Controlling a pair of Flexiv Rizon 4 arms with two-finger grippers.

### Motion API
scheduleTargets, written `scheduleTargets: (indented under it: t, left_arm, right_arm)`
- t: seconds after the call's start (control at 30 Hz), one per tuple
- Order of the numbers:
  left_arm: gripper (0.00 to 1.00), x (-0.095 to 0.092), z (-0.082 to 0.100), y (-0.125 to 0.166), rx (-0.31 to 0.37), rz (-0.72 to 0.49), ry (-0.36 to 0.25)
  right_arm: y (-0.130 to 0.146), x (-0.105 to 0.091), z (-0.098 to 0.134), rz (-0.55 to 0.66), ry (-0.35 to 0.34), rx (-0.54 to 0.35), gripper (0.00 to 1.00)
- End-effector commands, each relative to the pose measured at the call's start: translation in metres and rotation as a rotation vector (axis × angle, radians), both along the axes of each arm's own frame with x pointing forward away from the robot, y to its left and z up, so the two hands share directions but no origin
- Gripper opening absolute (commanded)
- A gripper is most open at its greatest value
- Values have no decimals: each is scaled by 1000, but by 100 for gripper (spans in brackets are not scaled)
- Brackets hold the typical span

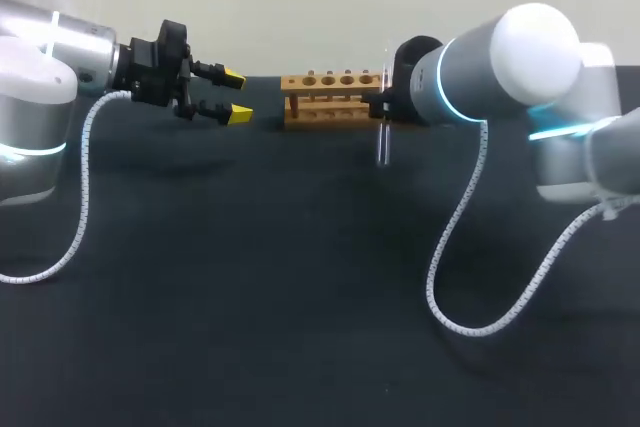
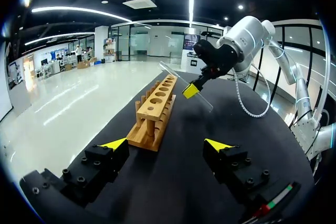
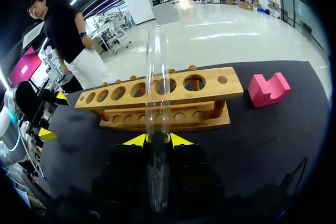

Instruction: Grasp the test tube, adjust it, and insert it.

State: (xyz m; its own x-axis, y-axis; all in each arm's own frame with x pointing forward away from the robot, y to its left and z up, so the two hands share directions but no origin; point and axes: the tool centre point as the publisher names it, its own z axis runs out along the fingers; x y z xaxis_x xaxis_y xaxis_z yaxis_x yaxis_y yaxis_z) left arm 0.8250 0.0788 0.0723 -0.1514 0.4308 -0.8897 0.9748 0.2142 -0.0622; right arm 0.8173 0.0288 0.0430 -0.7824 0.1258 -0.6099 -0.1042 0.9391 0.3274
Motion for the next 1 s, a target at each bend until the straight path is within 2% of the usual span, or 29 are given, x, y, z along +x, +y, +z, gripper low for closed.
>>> scheduleTargets:
  t: [0.03, 0.43, 0.63, 1.0]
  left_arm:
    - [100, -1, -1, 0, -2, 2, -4]
    - [100, -1, -1, 0, -2, 2, -4]
    - [100, -1, -1, 0, -2, 2, -4]
    - [100, -1, -1, 0, -2, 2, -4]
  right_arm:
    - [0, 5, -2, 9, 19, 0, 0]
    - [-1, 5, -7, 21, 47, 7, 0]
    - [-1, 4, -5, 5, 40, 11, 0]
    - [1, -9, 17, -83, -71, 18, 0]
